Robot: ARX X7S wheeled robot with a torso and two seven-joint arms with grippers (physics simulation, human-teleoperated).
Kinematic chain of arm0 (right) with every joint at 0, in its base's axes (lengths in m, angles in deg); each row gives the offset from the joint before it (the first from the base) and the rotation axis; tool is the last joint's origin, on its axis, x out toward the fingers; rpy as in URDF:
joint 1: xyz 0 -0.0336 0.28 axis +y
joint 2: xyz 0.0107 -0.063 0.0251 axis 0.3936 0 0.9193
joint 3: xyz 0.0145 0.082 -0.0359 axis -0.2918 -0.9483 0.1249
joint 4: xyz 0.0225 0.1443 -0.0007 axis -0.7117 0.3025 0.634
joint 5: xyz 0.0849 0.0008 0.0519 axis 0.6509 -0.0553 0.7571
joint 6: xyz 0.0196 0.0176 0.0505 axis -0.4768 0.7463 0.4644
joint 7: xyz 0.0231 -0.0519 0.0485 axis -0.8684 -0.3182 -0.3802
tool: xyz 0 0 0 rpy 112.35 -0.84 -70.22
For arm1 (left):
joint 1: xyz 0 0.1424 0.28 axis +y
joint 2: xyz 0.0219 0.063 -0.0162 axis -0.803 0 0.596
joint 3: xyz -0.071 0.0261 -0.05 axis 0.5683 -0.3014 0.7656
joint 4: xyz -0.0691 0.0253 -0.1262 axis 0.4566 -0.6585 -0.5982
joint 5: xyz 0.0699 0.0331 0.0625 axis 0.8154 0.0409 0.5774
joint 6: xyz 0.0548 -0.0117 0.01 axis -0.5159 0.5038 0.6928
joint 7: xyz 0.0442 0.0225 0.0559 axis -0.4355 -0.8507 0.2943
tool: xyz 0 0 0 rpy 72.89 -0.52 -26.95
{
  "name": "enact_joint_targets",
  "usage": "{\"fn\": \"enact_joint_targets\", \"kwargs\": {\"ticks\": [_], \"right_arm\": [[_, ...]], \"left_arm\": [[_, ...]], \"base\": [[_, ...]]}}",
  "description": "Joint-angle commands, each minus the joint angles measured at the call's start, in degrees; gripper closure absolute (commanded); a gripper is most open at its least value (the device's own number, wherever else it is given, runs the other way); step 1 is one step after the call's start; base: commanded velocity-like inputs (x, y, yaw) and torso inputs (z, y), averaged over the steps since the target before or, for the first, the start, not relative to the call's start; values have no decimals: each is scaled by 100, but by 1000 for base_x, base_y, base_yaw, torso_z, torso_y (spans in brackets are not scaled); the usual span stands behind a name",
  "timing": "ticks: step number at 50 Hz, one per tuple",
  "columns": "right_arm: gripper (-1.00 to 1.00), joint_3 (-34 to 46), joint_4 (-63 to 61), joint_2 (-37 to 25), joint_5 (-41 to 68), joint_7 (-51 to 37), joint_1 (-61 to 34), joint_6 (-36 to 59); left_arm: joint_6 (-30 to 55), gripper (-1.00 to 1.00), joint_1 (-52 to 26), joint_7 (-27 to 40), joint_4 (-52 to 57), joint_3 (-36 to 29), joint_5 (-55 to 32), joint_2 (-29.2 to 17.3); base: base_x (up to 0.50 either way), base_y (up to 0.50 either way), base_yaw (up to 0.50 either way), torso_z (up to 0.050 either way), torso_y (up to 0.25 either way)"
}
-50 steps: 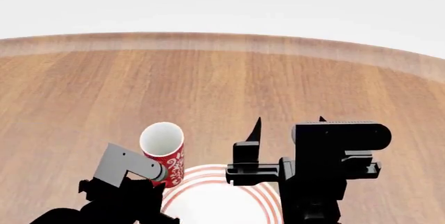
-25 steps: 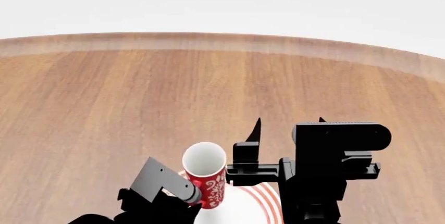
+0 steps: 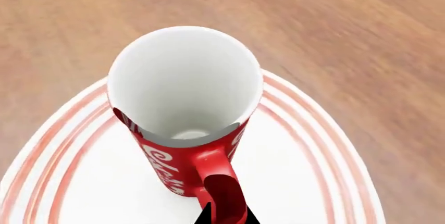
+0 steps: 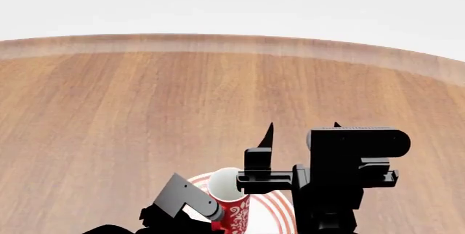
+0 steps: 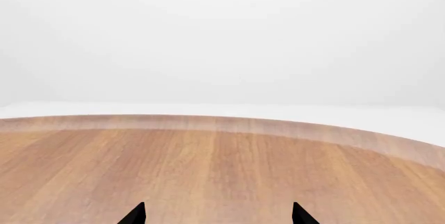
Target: Pick up the red mug and put it on the plate
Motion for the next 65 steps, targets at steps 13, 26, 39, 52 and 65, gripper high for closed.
{"fn": "enact_joint_targets", "kwargs": {"ticks": [13,26,39,52,65], "right_arm": [[-100,41,78,-15,37,-20,-1,-73],[-100,76,134,-19,45,-16,35,-147],[-100,114,170,-43,52,-31,32,-162],[-100,128,181,-50,85,-64,-11,-155],[-100,161,198,-68,82,-65,6,-230]], "left_arm": [[-489,-100,-475,219,-978,-1663,-1640,20],[-109,-100,-319,800,-72,-1769,-1983,-328],[1375,-100,453,2650,4629,-1168,-3170,-2273],[528,-100,828,3748,5595,173,-3497,-2967],[-347,-100,983,4555,5650,580,-2742,-2883]], "base": [[0,0,0,0,0],[0,0,0,0,0],[0,0,0,0,0],[0,0,0,0,0],[0,0,0,0,0]]}}
